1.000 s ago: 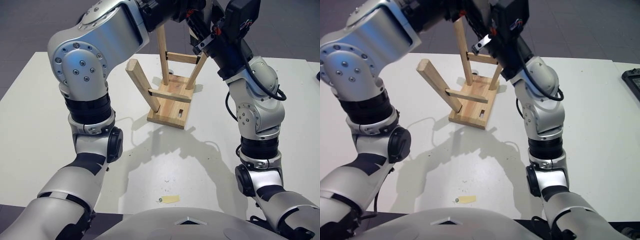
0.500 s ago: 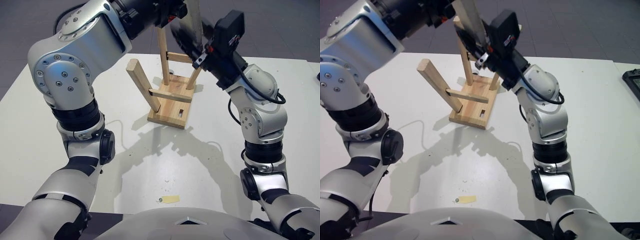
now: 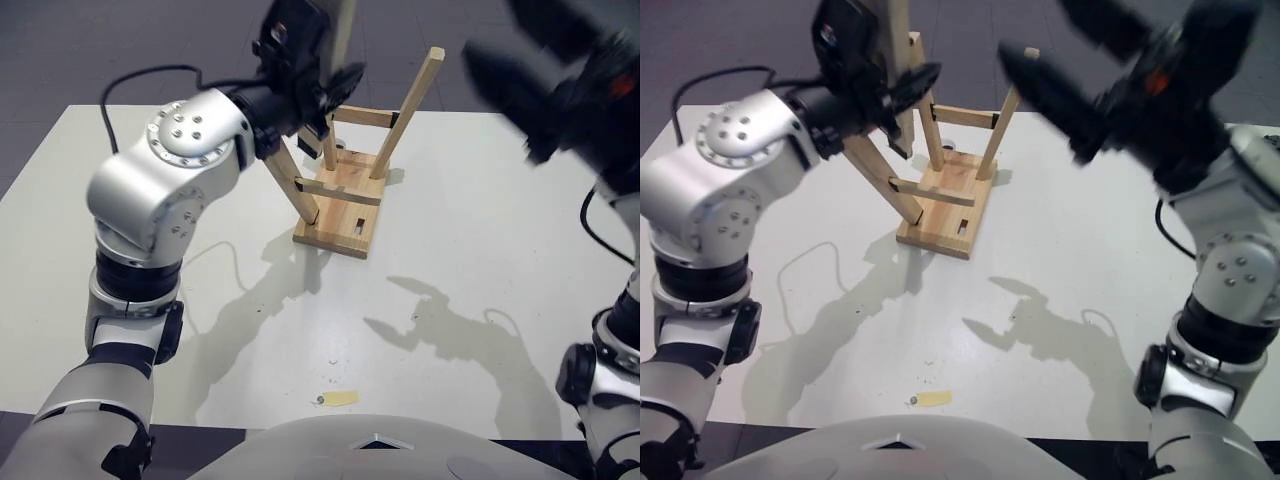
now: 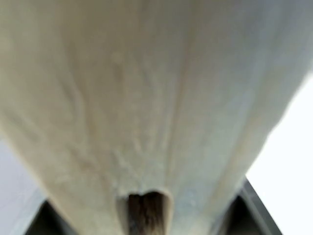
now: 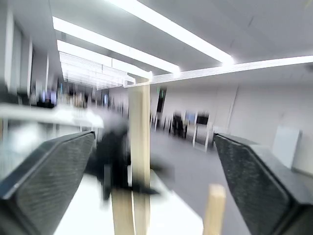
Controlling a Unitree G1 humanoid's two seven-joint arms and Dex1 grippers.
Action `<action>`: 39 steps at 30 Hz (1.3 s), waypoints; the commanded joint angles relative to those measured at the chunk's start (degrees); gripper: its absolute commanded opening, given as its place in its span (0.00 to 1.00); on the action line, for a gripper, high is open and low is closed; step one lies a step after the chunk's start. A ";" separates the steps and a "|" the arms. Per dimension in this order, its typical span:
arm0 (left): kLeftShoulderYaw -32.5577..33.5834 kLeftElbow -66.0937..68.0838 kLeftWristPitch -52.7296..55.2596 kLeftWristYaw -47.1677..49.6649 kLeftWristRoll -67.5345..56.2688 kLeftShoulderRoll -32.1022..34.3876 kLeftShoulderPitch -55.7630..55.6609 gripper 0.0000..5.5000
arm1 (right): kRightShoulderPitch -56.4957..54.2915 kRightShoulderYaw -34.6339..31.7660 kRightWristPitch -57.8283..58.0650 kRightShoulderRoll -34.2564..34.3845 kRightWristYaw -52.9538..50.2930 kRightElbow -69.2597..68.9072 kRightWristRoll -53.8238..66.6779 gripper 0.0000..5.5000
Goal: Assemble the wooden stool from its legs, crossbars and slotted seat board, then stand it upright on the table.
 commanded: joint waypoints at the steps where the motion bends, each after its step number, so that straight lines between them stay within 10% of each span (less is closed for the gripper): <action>1: -3.01 0.17 -2.15 -1.70 5.11 0.02 1.19 0.37 | -6.17 4.30 -0.20 7.36 -11.01 1.27 3.46 0.94; 14: -3.58 0.82 -2.75 -4.21 11.84 -4.01 -0.22 0.37 | -4.36 14.69 -1.02 20.64 -23.09 0.49 1.61 0.98; 39: -3.32 0.59 -2.51 -7.10 17.05 -7.82 -0.22 0.37 | -3.23 18.00 2.60 20.32 -21.52 4.40 -2.74 0.30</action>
